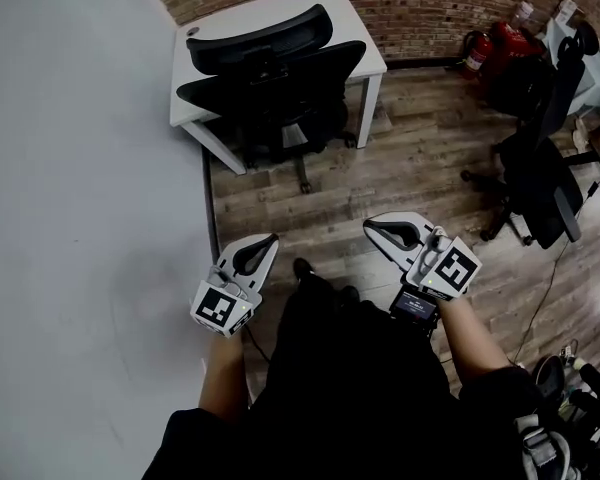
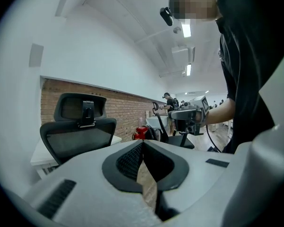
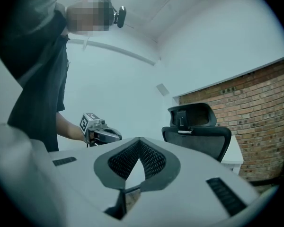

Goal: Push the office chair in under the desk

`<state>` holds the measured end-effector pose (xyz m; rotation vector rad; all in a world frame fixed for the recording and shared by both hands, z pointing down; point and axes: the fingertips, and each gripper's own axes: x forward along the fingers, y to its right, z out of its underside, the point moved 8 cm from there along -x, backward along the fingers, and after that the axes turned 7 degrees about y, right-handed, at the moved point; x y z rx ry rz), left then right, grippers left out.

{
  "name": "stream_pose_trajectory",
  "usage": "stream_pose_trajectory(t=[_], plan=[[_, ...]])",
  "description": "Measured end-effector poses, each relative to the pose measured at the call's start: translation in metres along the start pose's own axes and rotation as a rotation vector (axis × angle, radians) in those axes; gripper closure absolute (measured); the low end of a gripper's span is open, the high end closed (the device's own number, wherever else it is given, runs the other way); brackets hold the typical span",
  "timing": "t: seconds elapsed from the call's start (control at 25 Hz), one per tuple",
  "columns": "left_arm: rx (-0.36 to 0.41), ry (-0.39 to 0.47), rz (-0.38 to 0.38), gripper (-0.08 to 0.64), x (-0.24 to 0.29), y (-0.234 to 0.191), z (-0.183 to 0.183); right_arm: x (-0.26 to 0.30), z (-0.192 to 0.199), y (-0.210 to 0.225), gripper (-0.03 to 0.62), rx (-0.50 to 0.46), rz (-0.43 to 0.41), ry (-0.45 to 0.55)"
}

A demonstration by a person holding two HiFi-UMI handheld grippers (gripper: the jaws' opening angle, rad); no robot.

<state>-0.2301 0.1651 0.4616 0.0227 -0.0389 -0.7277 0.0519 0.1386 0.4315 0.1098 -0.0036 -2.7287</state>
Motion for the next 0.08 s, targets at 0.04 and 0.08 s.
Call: stream_pose_trajectory(t=[0.04,0.08], plan=[[-0.001,-0.005,0.002,0.543,-0.0015,0.0079,0.0035,-0.0062,0.0047,-0.0022,0.587,0.003,0.001,0.001],[-0.002,-0.011,0.003,0.545,-0.0032,0.0156,0.0073,-0.012,0.0094,-0.0044,0.586,0.005,0.003,0.002]])
